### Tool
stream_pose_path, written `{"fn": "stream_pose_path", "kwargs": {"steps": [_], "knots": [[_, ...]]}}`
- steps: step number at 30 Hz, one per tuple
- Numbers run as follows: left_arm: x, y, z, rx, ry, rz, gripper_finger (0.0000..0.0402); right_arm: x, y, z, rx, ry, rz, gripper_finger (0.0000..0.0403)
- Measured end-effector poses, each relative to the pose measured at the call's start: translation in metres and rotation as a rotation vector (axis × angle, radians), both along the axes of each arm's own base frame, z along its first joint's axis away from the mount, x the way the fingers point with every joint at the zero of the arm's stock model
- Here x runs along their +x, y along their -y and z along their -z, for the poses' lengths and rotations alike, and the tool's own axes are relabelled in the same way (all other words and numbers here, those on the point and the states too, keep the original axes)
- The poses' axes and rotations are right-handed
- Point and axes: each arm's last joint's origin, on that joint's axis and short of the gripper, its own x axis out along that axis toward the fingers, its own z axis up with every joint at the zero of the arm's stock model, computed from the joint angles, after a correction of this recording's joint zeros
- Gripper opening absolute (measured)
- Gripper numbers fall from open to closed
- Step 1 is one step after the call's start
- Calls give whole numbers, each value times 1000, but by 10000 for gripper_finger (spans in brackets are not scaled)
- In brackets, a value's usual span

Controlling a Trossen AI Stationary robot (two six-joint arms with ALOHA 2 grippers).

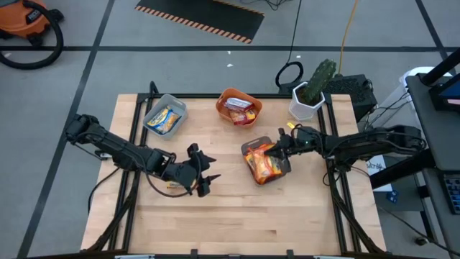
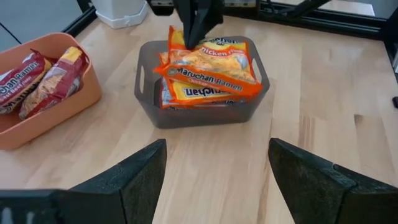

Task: Sort Maruchan noodles
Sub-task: Put the orange noodle pack into the black bin, then put the red noodle pack into the orange bin

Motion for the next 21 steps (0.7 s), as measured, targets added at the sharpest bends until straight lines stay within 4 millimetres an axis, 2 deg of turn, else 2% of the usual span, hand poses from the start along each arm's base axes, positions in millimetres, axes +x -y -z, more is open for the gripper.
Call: {"fn": "stream_pose_path", "kwargs": {"steps": [6, 13, 21], "knots": [[2, 0, -3, 16, 31, 19, 287, -1, 0, 2, -11, 10, 6, 4], [3, 0, -3, 23, 33, 25, 287, 0, 3, 1, -14, 14, 106, 4], [-1, 1, 1, 9, -21, 41, 287, 5, 4, -18, 11, 211, 117, 4]]}}
